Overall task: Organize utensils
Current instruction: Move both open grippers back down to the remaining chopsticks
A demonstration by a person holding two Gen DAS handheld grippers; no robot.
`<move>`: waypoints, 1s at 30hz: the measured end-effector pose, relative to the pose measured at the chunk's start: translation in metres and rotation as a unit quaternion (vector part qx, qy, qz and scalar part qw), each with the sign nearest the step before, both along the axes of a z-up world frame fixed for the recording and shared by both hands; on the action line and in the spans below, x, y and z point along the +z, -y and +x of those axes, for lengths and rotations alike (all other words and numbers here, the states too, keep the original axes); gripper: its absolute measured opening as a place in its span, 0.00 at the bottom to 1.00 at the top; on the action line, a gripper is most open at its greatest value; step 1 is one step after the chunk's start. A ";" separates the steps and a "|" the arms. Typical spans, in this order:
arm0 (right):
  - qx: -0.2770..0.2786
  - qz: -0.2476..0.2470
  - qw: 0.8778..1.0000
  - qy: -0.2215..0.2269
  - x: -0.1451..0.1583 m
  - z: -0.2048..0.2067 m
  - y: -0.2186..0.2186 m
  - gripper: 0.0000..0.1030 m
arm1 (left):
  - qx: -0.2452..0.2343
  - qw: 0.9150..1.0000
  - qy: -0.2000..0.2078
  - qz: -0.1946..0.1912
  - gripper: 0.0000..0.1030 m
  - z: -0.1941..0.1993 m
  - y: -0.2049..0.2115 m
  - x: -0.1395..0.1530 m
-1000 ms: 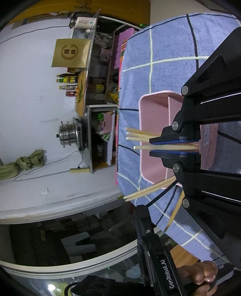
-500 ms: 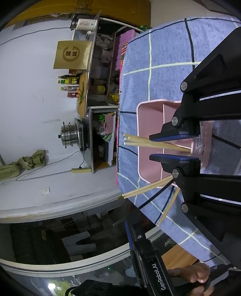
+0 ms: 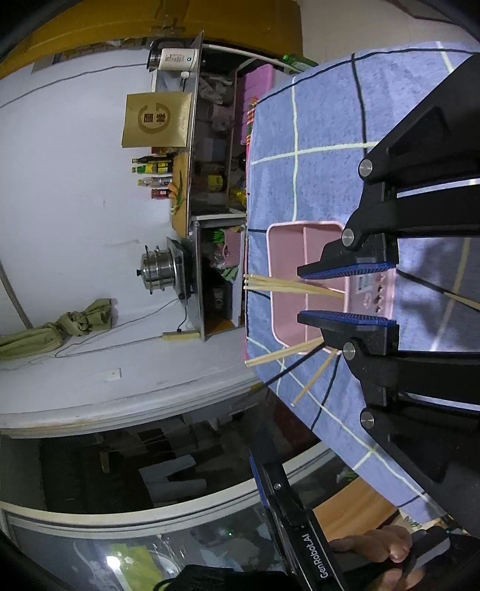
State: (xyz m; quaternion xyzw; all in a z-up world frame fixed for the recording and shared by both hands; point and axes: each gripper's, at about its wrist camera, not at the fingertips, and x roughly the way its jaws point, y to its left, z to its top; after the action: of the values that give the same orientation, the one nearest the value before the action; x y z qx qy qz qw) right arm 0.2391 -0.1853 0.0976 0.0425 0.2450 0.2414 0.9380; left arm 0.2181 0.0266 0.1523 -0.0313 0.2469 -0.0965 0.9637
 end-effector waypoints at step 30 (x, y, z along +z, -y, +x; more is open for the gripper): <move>-0.012 -0.024 0.999 -0.020 -0.053 -0.103 0.054 0.20 | -0.031 0.998 -0.055 -0.010 0.28 -0.095 0.047 -0.099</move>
State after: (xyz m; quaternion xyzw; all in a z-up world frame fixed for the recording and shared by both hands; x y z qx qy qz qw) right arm 0.1358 -0.2394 0.0449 0.0272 0.2694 0.2235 0.9363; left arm 0.1232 -0.0208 0.0530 -0.0387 0.2992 -0.1268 0.9449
